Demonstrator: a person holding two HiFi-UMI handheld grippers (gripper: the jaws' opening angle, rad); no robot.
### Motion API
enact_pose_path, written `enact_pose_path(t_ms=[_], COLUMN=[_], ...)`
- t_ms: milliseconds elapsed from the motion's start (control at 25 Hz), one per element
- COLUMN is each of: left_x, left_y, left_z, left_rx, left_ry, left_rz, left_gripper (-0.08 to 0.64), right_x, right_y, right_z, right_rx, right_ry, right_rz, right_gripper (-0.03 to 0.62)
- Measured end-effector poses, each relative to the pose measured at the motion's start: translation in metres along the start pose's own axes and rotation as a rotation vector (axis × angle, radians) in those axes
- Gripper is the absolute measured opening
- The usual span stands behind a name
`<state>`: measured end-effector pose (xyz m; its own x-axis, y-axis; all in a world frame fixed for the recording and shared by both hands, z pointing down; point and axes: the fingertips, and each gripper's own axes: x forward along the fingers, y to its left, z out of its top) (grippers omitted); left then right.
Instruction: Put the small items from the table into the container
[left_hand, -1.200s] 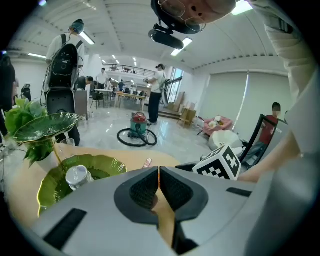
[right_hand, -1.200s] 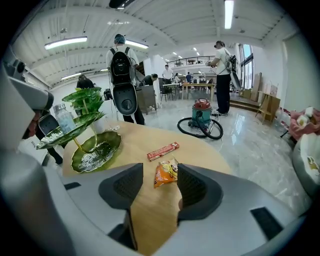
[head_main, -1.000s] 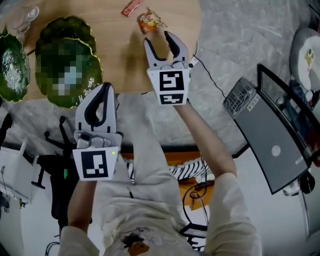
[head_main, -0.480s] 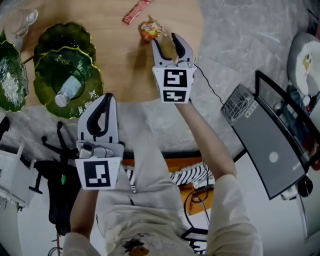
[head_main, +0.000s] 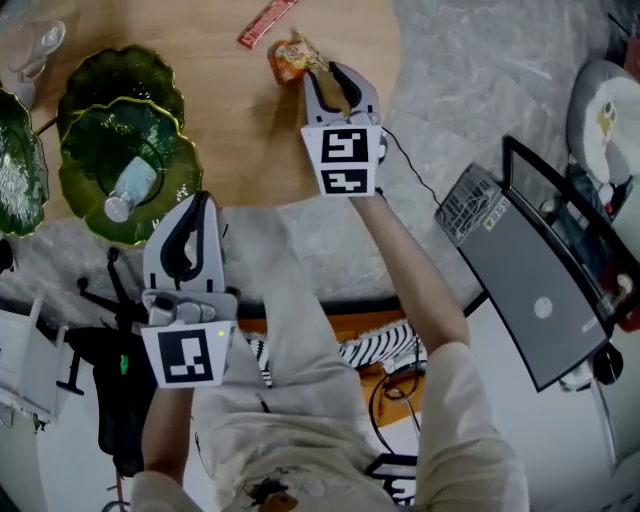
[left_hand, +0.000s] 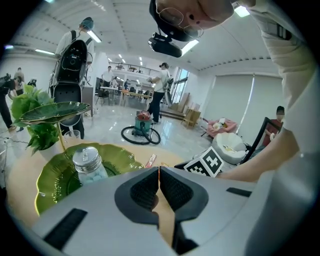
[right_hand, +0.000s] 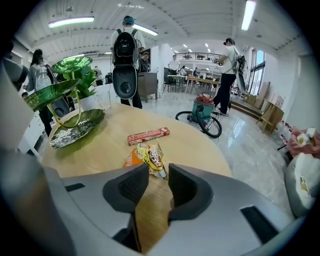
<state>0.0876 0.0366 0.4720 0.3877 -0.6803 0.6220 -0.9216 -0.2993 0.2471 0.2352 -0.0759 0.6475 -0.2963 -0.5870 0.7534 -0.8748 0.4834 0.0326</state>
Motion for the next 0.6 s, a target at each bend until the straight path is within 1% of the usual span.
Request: enact_pose_path(t_ms=[80, 160, 240, 320, 360, 400, 440, 480, 600], left_x=[0.0007, 0.0005, -0.0006, -0.0013, -0.0015, -0.0019, -0.0025, -0.003, -0.0044], left_y=[-0.0003, 0.0009, 0.0024, 0.0025, 0.0027, 0.003, 0.0035, 0.004, 0.005], left_z=[0.0007, 0.0005, 0.0013, 0.0015, 0.0015, 0.0015, 0.0015, 0.0017, 0.0037], left_rx=[-0.001, -0.003, -0.004, -0.002, -0.001, 0.001, 0.003, 0.004, 0.007], left_ry=[-0.004, -0.002, -0.005, -0.005, -0.005, -0.005, -0.004, -0.004, -0.011], left_rz=[-0.003, -0.001, 0.003, 0.003, 0.002, 0.002, 0.002, 0.003, 0.007], left_gripper=[0.009, 0.009, 0.009, 0.009, 0.009, 0.009, 0.009, 0.009, 0.009], right_x=[0.0019, 0.0036, 0.0045, 0.0062, 0.0071, 0.0076, 0.0076, 0.0073, 0.0049], right_y=[-0.0013, -0.0014, 0.0007, 0.0017, 0.0019, 0.0022, 0.0026, 0.0029, 0.0031], right_z=[-0.0037, -0.0055, -0.0055, -0.0067, -0.0071, -0.007, -0.0065, -0.0058, -0.0037], right_rx=[-0.011, -0.022, -0.035, -0.042, -0.042, -0.042, -0.041, -0.037, -0.022], right_ry=[0.022, 0.038, 0.042, 0.049, 0.051, 0.051, 0.049, 0.048, 0.042], right_rz=[0.002, -0.007, -0.017, -0.026, -0.029, -0.032, -0.033, -0.033, -0.032], right_gripper=[0.12, 0.092, 0.077, 0.075, 0.074, 0.058, 0.026, 0.013, 0.008])
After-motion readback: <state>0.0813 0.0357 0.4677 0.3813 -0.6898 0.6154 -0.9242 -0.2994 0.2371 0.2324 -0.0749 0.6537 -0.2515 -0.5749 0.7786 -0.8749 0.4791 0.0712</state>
